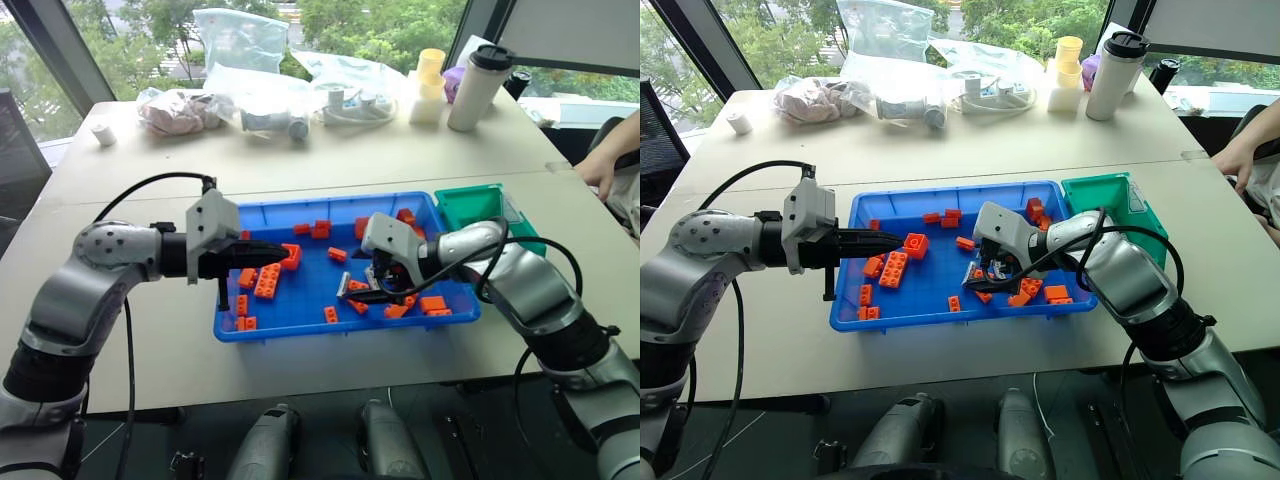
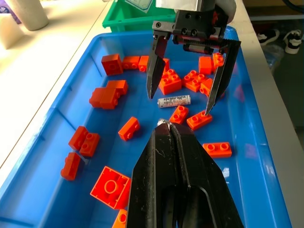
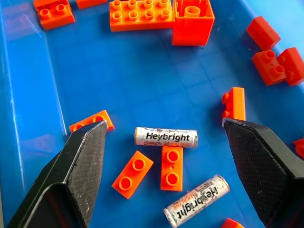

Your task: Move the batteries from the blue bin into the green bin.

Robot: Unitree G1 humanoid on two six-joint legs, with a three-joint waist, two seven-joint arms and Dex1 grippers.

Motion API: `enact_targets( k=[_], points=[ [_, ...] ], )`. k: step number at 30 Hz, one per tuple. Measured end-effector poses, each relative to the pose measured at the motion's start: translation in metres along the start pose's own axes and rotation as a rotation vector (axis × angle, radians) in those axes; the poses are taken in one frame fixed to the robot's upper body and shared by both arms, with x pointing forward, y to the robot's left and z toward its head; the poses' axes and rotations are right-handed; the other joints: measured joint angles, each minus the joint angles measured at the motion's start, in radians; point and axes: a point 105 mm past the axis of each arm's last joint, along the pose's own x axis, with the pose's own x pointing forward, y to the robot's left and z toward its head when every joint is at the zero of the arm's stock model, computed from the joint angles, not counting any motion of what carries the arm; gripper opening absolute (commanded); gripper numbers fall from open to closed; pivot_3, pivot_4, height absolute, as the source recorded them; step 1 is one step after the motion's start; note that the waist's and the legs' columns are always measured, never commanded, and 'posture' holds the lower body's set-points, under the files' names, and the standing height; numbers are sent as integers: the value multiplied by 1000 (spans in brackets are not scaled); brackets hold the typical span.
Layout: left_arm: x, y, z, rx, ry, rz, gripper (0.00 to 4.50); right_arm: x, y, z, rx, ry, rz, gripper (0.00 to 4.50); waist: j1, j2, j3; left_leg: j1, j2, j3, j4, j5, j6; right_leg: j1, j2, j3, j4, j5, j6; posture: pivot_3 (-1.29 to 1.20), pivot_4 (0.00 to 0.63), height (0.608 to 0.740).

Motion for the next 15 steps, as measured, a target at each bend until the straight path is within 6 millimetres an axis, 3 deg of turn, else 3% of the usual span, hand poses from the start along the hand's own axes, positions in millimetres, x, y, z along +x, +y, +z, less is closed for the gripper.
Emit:
enact_targets(
  k=[5, 15],
  points=[
    [0, -2, 0, 1, 2, 4, 0, 24, 5, -9, 26, 44, 25, 3970, -1, 0, 0, 0, 0, 0, 0, 0, 0, 0, 0, 0, 0, 0, 0, 0, 150, 740],
    [0, -1, -2, -9, 9, 12, 0, 36, -4, -16, -21, 103, -13, 3970, -1, 0, 0, 0, 0, 0, 0, 0, 0, 0, 1, 0, 0, 0, 0, 0, 150, 740]
  ],
)
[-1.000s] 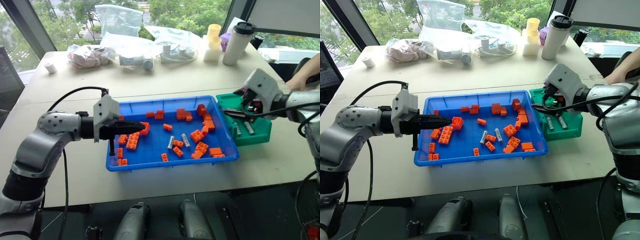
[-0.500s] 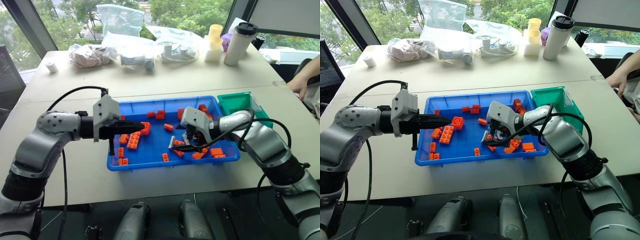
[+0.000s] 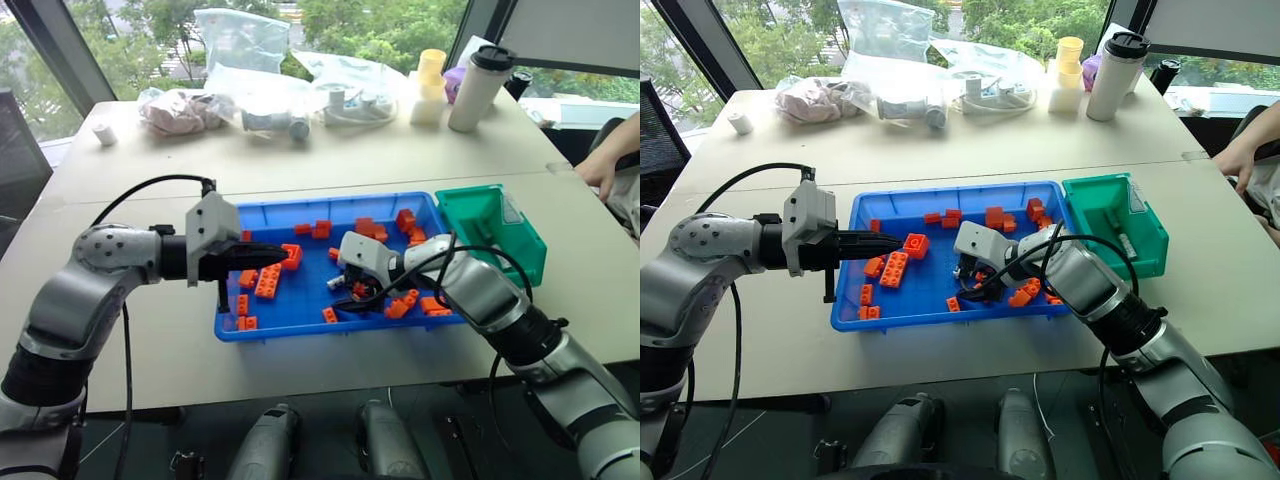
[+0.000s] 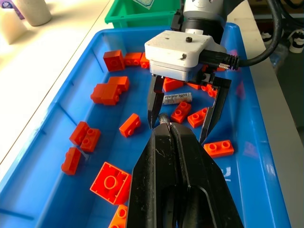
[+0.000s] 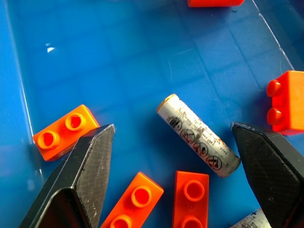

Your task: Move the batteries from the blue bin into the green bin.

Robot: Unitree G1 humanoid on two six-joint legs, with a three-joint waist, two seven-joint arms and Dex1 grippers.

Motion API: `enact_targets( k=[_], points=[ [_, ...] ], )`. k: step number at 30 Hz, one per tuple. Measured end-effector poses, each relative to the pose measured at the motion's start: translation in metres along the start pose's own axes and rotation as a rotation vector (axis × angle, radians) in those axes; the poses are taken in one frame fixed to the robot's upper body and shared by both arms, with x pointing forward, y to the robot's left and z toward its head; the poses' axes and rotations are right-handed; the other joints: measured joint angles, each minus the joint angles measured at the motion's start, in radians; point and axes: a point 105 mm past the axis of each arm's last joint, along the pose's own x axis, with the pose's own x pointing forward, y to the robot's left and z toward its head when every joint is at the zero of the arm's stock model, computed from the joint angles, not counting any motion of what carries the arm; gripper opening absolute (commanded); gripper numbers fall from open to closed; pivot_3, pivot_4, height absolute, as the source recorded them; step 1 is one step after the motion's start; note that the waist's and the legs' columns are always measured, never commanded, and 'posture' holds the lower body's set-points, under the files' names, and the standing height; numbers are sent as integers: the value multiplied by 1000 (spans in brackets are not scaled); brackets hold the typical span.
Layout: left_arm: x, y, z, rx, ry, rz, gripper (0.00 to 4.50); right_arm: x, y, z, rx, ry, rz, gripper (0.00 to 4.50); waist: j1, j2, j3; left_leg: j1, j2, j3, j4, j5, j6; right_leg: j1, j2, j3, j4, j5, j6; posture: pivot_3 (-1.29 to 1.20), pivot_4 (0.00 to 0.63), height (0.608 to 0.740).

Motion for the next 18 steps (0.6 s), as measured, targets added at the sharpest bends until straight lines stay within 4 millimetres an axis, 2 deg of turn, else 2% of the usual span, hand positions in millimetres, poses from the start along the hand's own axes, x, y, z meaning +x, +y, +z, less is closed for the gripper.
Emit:
enact_targets(
  k=[8, 11, 17, 18],
  points=[
    [0, 0, 0, -1, 1, 1, 0, -2, -5, -1, -3, 2, -24, 3970, 0, 0, 0, 0, 0, 0, 0, 0, 0, 0, 0, 0, 0, 0, 0, 0, 150, 740],
    [0, 0, 0, -1, 1, 2, 0, -2, -5, -1, -2, 2, -21, 3095, 0, 0, 0, 0, 0, 0, 0, 0, 0, 0, 0, 0, 0, 0, 0, 0, 150, 740],
    [0, 0, 0, 0, 0, 2, 0, -1, -4, 0, -5, 1, -19, 7, 0, 0, 0, 0, 0, 0, 0, 0, 0, 0, 0, 0, 0, 0, 0, 0, 150, 740],
    [0, 0, 0, 0, -1, 2, 0, 0, -3, 1, -4, -2, -17, 7, 0, 0, 0, 0, 0, 0, 0, 0, 0, 0, 0, 0, 0, 0, 0, 0, 150, 740]
  ],
)
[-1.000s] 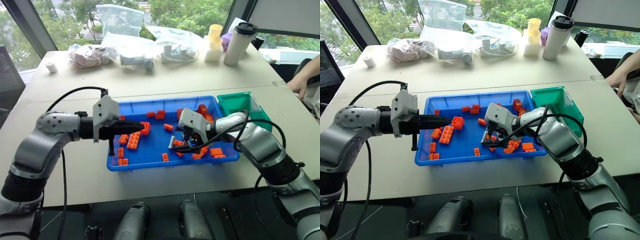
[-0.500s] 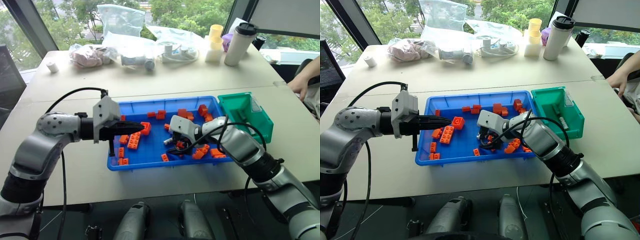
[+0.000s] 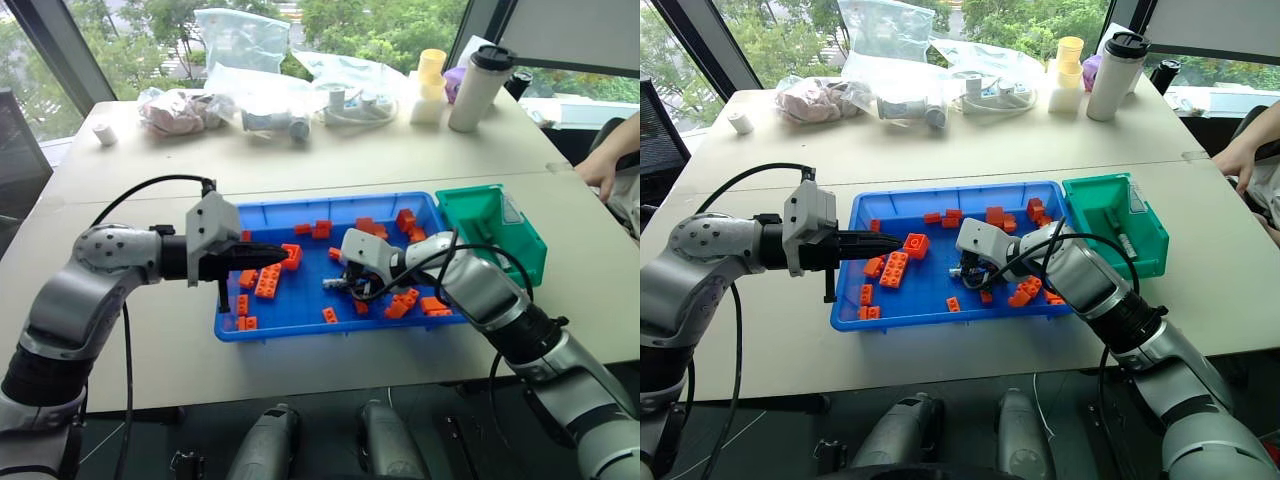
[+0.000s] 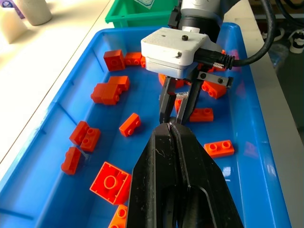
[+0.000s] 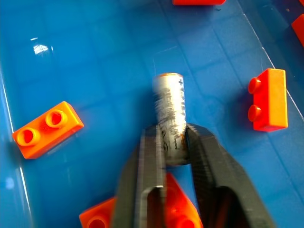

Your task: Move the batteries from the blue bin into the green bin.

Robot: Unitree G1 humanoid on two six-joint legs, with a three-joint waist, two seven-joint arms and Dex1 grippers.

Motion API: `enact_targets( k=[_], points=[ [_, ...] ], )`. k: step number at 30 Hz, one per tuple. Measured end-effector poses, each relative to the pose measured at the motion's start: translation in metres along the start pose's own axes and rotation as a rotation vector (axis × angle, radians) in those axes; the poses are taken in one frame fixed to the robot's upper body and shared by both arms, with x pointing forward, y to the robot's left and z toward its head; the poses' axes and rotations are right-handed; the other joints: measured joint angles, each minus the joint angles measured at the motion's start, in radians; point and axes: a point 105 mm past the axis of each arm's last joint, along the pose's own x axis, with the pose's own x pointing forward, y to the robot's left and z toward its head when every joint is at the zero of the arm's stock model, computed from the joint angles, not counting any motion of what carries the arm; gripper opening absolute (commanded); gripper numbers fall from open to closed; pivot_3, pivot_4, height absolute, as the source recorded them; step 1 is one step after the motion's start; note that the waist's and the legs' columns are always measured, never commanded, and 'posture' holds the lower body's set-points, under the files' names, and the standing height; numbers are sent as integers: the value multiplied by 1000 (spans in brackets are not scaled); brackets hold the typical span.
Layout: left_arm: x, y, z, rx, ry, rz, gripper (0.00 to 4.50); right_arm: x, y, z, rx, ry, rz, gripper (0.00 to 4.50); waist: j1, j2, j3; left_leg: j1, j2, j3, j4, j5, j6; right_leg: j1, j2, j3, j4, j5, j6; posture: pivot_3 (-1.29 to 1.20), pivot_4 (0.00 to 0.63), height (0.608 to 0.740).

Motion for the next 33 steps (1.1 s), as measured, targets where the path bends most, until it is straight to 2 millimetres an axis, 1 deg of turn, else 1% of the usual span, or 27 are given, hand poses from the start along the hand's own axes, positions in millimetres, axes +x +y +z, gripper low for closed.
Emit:
enact_targets(
  k=[4, 6, 7, 8, 9, 10, 12, 13, 14, 15, 16, 17, 19, 21, 23, 25, 26, 28, 29, 30, 32, 33],
  points=[
    [0, 0, 0, 0, -2, -1, 0, -2, 1, 5, -8, -12, -8, 9, 0, 0, 0, 0, 0, 0, 0, 0, 0, 0, 0, 0, 0, 0, 0, 0, 150, 740],
    [0, 0, 1, 2, -3, -1, 0, -12, -7, 11, 2, -39, -47, 9, 1, 0, 0, 0, 0, 0, 0, 0, 0, 0, 0, 0, 0, 0, 0, 0, 150, 740],
    [1, 0, 1, 3, -5, -1, 0, -25, -17, 18, 28, -69, -94, 9, 2, 0, 0, -1, 0, 0, 0, 0, 0, 0, 0, 0, 0, 0, 0, 0, 150, 740],
    [1, 0, 1, 2, -5, -1, 0, -43, -31, 24, 51, -102, -161, 9, 4, 0, 0, -1, -1, 0, 0, 0, 0, 0, -1, 0, 0, 0, 0, 0, 150, 740],
    [1, 0, 2, 4, -7, -3, 0, -70, -49, 29, 65, -131, -258, 9, 8, 0, 0, -1, -1, 0, 0, 0, 0, 0, -1, 0, 0, 0, 0, 0, 150, 740],
    [2, 0, 2, 4, -8, -4, 0, -100, -67, 27, 78, -137, -372, 9, 17, 0, 0, -1, -1, 0, 0, 0, 0, 0, -1, -1, -1, 0, 0, 0, 150, 740],
    [1, 0, 1, 1, -7, -4, 0, -156, -94, 10, 127, -109, -582, 9, 28, 0, 0, -1, -1, 0, 0, -1, 1, 1, -1, -1, -2, 0, 0, 0, 150, 740],
    [1, 0, 1, 0, -7, -4, 0, -177, -100, -3, 157, -79, -657, 9, 29, 0, 0, -1, -1, 0, 0, -1, 1, 2, -1, -2, -3, 0, 0, 0, 150, 740],
    [2, 0, 1, -1, -8, -6, 0, -191, -103, -17, 185, -45, -704, 9, 28, 0, 0, -1, -1, 0, 0, -1, 1, 2, -1, -2, -3, 0, 0, 0, 150, 740],
    [2, 0, 1, 0, -9, -9, 0, -198, -102, -33, 215, 1, -733, 9, 25, 0, 0, 0, -1, 1, 0, -1, 2, 2, -2, -1, -3, 0, 0, 0, 150, 740],
    [2, 0, 1, 1, -10, -13, 0, -200, -100, -46, 241, 40, -737, 9, 23, 0, 0, 0, -1, 1, 0, -1, 2, 2, -2, -1, -3, 0, 0, 0, 150, 740],
    [3, -1, 1, 2, -12, -19, 0, -197, -97, -60, 273, 75, -727, 9, 17, 0, 0, 1, 0, 2, 0, -1, 2, 2, -2, 1, -2, 0, 0, 0, 150, 740],
    [4, -2, 2, 10, -21, -30, 0, -188, -89, -78, 313, 112, -688, 9, 4, 1, 0, 1, 1, 3, -1, -1, 2, 2, -2, 1, -1, 0, 0, 0, 150, 740],
    [4, -1, 2, 12, -23, -34, 0, -184, -84, -86, 329, 128, -671, 9, -2, 1, 0, 1, 1, 3, -1, -1, 2, 1, -2, 2, -1, 0, 0, 0, 150, 740],
    [4, 1, 2, 14, -20, -34, 0, -182, -82, -90, 337, 132, -660, 1094, -2, 1, 0, 1, 1, 3, -1, -1, 2, 1, -1, 2, -1, 0, 0, 0, 150, 740],
    [3, 4, 2, 15, -20, -34, 0, -181, -79, -94, 343, 134, -652, 2016, 1, 1, 0, 1, 1, 3, -1, -1, 2, 1, 0, 1, -1, 0, 0, 0, 150, 740],
    [3, 5, 2, 20, -19, -33, 0, -180, -78, -95, 347, 135, -650, 2563, 2, 1, 0, 1, 1, 3, 0, -1, 2, 1, 0, 1, -1, 0, 0, 0, 150, 740],
    [3, 5, 2, 23, -16, -35, 0, -181, -78, -90, 334, 117, -651, 3628, 3, 1, 0, 1, 0, 3, 0, -1, 2, 1, -1, 1, -1, 0, 0, 0, 150, 740],
    [4, 5, 2, 24, -16, -38, 0, -182, -80, -82, 312, 97, -656, 4155, 3, 1, 0, 1, 0, 3, 0, -1, 2, 1, -1, 1, -1, 0, 0, 0, 150, 740],
    [4, 5, 2, 26, -17, -40, 0, -184, -82, -72, 286, 75, -662, 4430, 2, 1, 0, 1, 0, 3, 0, -1, 2, 1, -1, 1, -1, 0, 0, 0, 150, 740],
    [6, 4, 3, 28, -22, -43, 0, -186, -82, -49, 217, 16, -647, 4430, 2, 1, 1, 1, 1, 2, 0, -1, 2, 1, 0, 1, -1, 0, 0, 0, 150, 740],
    [6, 4, 3, 28, -22, -47, 0, -184, -79, -38, 183, -14, -621, 4430, 2, 1, 0, 1, 1, 2, -1, -1, 2, 1, 0, 1, -1, 0, 0, 0, 150, 740]
  ],
)
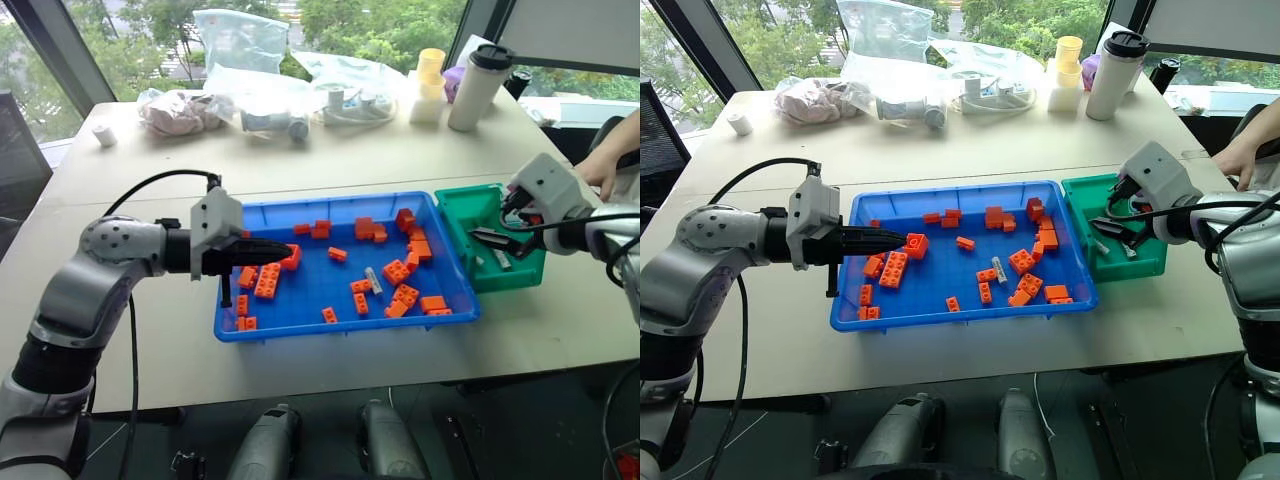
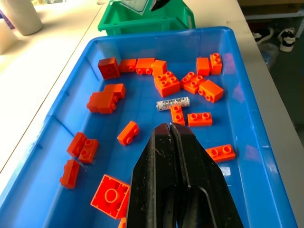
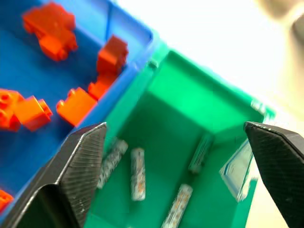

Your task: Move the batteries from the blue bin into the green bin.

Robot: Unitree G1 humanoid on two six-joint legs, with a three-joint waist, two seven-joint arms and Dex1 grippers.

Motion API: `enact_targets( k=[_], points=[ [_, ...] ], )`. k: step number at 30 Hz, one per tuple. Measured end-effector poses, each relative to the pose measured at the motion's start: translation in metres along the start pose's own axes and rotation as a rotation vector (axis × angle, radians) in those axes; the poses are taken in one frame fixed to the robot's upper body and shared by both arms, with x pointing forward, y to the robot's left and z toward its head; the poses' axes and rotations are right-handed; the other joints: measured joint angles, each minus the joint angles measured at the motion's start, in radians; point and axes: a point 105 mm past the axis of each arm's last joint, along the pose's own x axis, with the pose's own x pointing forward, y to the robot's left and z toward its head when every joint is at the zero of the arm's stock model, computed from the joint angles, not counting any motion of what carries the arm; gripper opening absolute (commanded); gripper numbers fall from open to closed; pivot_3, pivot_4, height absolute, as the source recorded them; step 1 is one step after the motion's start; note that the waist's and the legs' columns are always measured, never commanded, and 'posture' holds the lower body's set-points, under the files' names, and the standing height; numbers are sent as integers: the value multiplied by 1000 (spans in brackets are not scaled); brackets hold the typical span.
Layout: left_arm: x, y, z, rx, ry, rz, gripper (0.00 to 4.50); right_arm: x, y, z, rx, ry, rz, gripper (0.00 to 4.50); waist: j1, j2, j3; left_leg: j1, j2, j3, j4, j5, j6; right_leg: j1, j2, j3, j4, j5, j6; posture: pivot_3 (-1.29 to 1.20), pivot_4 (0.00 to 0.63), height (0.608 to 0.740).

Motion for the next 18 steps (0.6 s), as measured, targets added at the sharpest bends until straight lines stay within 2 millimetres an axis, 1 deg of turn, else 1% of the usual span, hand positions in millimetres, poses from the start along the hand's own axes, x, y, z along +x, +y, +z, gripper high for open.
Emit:
enact_targets(
  k=[1, 2, 4, 6, 8, 12, 15, 18],
  points=[
    [0, 0, 0, -1, 1, -3, 0, 0, 8, 9, -19, -32, 40, 4430, 0, 0, 0, 0, 0, 0, 0, 0, 0, 0, 0, 0, 0, 0, 0, 0, 150, 740],
    [0, 0, 0, -1, 1, -3, 0, 2, 20, 17, -33, -68, 100, 4430, -1, 0, 0, 0, 0, 0, 0, 0, 0, 0, 0, 0, 0, 0, 0, 0, 150, 740],
    [0, 0, 0, 2, 2, -2, 0, 7, 51, 28, -68, -120, 254, 4430, 0, 0, 0, 0, 0, 0, 0, 0, 0, 0, 0, 0, 0, 0, 0, 0, 150, 740],
    [0, 1, 1, 5, 3, -1, 0, 12, 83, 28, -122, -129, 412, 4430, 1, 0, 0, 0, 0, -1, 0, 0, 0, 1, 0, -1, 0, 0, 0, 0, 150, 740],
    [0, 2, 0, 1, 4, 1, 0, 18, 100, 24, -154, -121, 504, 4430, 4, 0, 0, 0, -1, -1, 1, 0, 0, 1, -1, -1, -1, 0, 0, 0, 150, 740],
    [0, 2, 0, 1, 4, 2, 0, 33, 118, 17, -231, -109, 642, 4430, 0, 0, 0, 0, -1, -1, 2, 0, 0, 2, 0, -2, -1, 0, 0, 0, 150, 740],
    [1, 2, 1, 3, 0, 2, 0, 48, 120, 10, -292, -80, 708, 4430, -1, 0, 0, 0, -1, -1, 2, 0, 0, 1, 0, -2, 0, 0, 0, 0, 150, 740],
    [2, 1, 2, 7, -2, 2, 0, 61, 125, 9, -316, -76, 772, 4430, -3, 0, 0, 0, -1, -1, 2, 0, 0, 1, 0, -2, 0, 0, 0, 0, 150, 740]
  ],
)
